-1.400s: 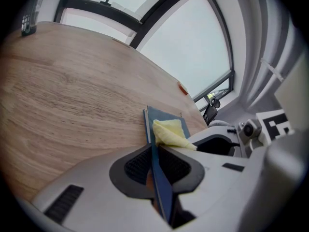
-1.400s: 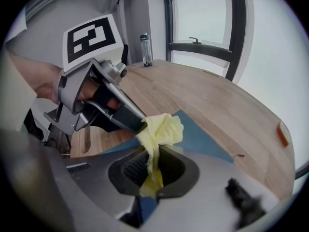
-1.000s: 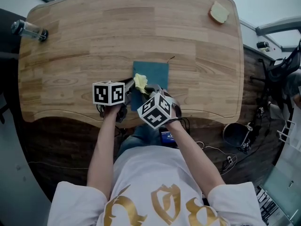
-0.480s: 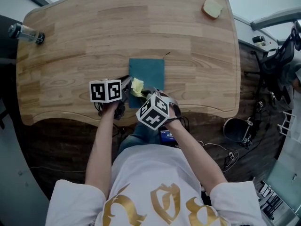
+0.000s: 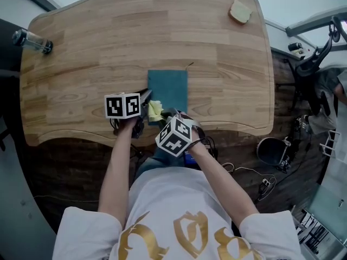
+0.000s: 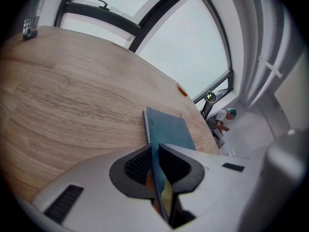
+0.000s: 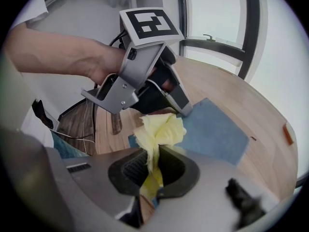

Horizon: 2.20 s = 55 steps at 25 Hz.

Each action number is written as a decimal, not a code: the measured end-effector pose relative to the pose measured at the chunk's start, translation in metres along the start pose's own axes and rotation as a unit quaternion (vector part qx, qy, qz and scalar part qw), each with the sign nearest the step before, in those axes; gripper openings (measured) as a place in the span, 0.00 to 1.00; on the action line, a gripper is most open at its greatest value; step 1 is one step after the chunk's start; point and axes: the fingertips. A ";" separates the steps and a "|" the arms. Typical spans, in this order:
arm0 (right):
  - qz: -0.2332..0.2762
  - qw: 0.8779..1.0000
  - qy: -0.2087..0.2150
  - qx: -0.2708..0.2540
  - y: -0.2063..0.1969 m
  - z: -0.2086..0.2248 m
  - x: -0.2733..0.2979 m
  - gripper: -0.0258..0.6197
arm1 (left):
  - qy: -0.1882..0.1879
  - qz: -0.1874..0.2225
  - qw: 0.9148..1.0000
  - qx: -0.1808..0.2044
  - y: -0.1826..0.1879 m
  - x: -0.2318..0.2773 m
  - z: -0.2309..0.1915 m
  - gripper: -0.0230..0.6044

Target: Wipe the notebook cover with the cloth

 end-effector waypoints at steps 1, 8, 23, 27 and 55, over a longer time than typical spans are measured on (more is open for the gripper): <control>0.001 1.000 0.000 0.002 -0.001 -0.001 0.000 0.10 | 0.000 0.000 1.000 0.000 0.000 0.000 0.000 0.12; 0.001 1.000 0.003 0.008 -0.007 -0.004 -0.005 0.10 | 0.002 0.003 1.000 0.004 0.000 -0.001 0.000 0.12; 0.004 0.997 -0.014 0.072 -0.025 0.015 -0.020 0.10 | 0.001 0.002 1.000 0.005 0.000 0.001 0.002 0.12; 0.010 0.997 -0.019 0.081 -0.023 0.019 -0.019 0.10 | 0.006 0.002 1.000 0.007 0.001 -0.002 -0.003 0.13; 0.027 0.995 -0.024 0.095 -0.003 0.078 -0.011 0.10 | -0.005 -0.009 1.000 -0.005 -0.004 0.001 0.000 0.12</control>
Point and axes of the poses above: the fingertips, and each gripper's own axes: x forward along the fingers, z to its right, y out of its top, and after that the axes turned 10 degrees about z, right-handed
